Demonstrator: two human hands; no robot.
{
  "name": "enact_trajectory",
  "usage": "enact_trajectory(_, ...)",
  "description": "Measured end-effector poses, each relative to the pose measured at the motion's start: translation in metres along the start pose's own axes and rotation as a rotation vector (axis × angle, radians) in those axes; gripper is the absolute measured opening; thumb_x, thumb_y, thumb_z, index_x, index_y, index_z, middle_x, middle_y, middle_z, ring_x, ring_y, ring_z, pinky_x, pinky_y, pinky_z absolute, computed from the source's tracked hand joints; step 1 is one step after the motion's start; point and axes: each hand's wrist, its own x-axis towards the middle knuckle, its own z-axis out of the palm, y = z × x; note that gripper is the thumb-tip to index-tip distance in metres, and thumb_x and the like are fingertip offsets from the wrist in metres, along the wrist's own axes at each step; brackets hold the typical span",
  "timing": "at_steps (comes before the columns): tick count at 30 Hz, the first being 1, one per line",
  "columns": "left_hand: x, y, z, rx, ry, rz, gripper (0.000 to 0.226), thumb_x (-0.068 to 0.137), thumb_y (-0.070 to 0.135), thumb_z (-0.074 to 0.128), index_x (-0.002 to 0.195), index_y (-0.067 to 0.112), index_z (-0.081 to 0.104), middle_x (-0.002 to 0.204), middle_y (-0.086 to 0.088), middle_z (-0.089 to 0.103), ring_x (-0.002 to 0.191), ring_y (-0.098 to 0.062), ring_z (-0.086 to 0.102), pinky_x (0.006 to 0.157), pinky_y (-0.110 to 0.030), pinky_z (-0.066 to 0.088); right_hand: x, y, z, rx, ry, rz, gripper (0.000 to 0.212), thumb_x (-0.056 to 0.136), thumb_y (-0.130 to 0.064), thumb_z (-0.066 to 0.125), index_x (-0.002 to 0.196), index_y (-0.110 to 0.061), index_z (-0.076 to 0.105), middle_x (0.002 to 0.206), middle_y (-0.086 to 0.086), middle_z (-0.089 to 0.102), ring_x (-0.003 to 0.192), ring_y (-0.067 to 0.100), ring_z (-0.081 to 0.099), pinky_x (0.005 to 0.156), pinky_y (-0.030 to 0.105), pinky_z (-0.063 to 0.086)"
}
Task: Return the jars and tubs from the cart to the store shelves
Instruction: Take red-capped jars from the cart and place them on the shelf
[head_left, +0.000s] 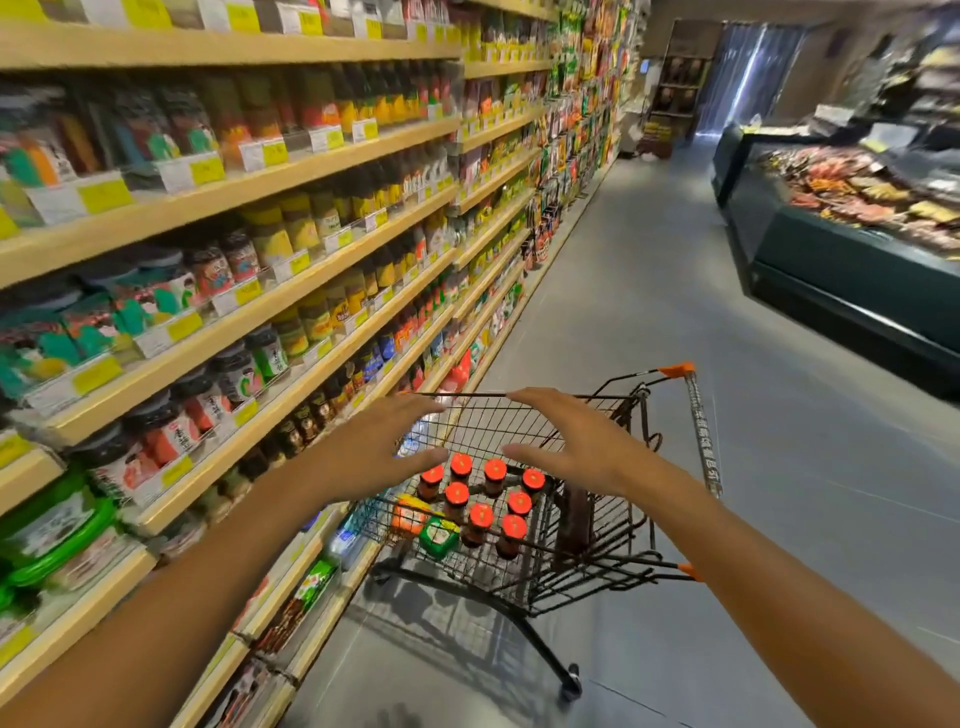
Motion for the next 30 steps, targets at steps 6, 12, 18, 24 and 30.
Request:
enact_trajectory(6,0.079,-0.076,0.005,-0.039,-0.045,0.023,0.065,0.093,0.061,0.052,0.15,0.039,0.031,0.16,0.012,0.027,0.146,-0.012,0.027,0.119,-0.043,0.029,0.074,0.025,0.021,0.009,-0.009,0.066,0.079,0.086,-0.079,0.045,0.153,-0.041,0.027,0.16,-0.008,0.033,0.146,0.015,0.031,0.119,0.041,0.03)
enact_trajectory(12,0.156,-0.118,0.037,-0.102,-0.125,0.04,0.063,0.095,0.055,0.055,0.151,0.036,0.034,0.159,0.01,0.029,0.147,-0.012,0.027,0.116,-0.032,0.024,0.124,0.081,0.048,0.062,-0.036,0.152,0.08,0.086,-0.079,0.045,0.154,-0.04,0.028,0.162,-0.005,0.032,0.149,0.015,0.026,0.122,0.042,0.027)
enact_trajectory(18,0.23,-0.152,0.067,-0.139,-0.159,-0.011,0.064,0.093,0.055,0.056,0.15,0.034,0.035,0.157,0.011,0.032,0.144,-0.006,0.026,0.12,-0.034,0.023,0.189,0.148,0.079,0.155,-0.08,0.159,0.077,0.09,-0.069,0.054,0.154,-0.035,0.03,0.16,-0.007,0.034,0.146,0.014,0.032,0.119,0.039,0.031)
enact_trajectory(24,0.297,-0.188,0.096,-0.18,-0.166,-0.103,0.061,0.095,0.047,0.058,0.15,0.031,0.037,0.152,0.012,0.037,0.134,0.004,0.024,0.115,-0.028,0.024,0.256,0.212,0.112,0.262,-0.162,0.164,0.079,0.089,-0.069,0.057,0.155,-0.036,0.028,0.162,-0.006,0.031,0.149,0.015,0.026,0.122,0.043,0.028)
enact_trajectory(30,0.337,-0.236,0.144,-0.228,-0.279,-0.224,0.062,0.096,0.045,0.059,0.151,0.031,0.035,0.156,0.011,0.033,0.143,-0.006,0.026,0.12,-0.034,0.021,0.297,0.251,0.155,0.364,-0.243,0.212,0.078,0.089,-0.065,0.06,0.154,-0.036,0.028,0.161,-0.005,0.032,0.148,0.017,0.03,0.12,0.044,0.03)
